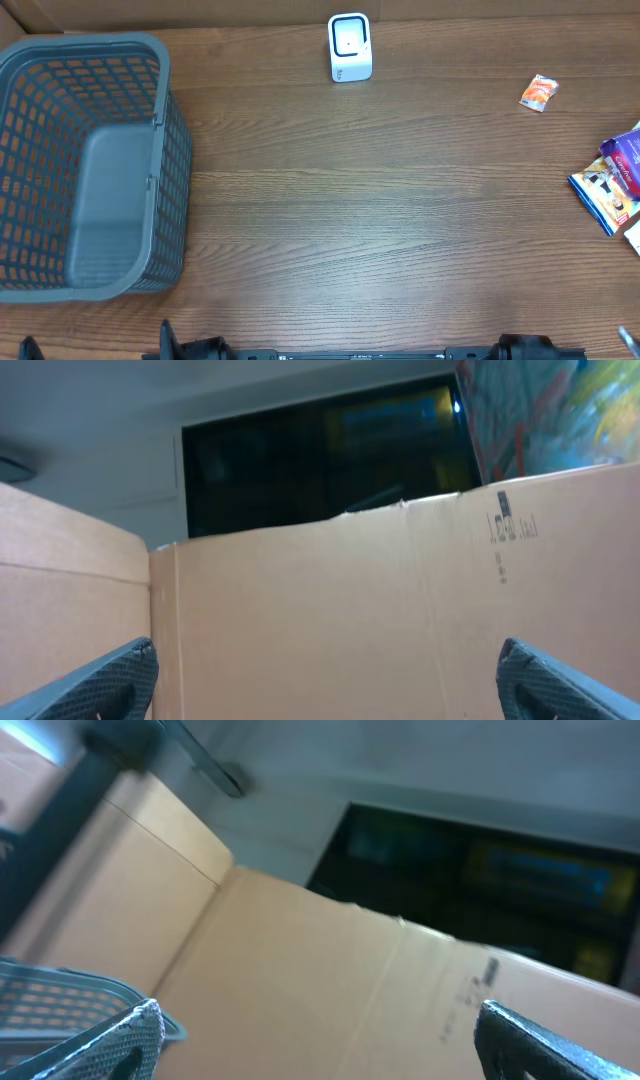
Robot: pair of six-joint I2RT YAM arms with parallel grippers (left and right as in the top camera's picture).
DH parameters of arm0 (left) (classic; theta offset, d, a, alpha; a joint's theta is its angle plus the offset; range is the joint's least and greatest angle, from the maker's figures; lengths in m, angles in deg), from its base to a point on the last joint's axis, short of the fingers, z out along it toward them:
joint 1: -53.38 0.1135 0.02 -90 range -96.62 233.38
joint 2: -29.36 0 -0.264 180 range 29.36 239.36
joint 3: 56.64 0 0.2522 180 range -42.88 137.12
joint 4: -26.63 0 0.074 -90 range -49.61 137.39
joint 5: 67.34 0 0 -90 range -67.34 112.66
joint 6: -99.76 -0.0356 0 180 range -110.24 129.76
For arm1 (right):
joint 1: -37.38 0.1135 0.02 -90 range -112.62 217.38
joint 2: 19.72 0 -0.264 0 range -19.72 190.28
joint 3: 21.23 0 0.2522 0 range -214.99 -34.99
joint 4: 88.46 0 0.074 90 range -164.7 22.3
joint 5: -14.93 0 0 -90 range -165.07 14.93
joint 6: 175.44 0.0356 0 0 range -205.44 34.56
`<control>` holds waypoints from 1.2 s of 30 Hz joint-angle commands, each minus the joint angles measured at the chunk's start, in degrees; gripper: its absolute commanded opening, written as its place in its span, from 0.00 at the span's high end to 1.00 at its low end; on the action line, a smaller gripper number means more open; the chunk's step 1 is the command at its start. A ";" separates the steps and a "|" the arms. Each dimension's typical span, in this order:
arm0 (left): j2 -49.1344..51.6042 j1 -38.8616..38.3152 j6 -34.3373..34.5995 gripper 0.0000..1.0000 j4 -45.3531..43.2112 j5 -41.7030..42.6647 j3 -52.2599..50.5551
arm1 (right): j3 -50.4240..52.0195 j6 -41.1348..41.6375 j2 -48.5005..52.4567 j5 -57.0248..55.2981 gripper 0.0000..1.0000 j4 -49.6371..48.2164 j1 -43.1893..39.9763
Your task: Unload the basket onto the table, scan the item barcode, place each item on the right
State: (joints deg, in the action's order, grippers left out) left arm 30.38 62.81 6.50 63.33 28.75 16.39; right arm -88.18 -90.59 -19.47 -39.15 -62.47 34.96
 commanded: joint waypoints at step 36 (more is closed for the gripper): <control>-0.76 0.42 0.70 0.00 -3.28 0.83 -0.04 | 49.66 9.90 0.02 -22.36 0.00 -12.83 -0.81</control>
State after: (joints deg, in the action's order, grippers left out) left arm 30.38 62.81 6.50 60.09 28.94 16.34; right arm -38.98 -81.12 -19.08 -60.68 -76.83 34.37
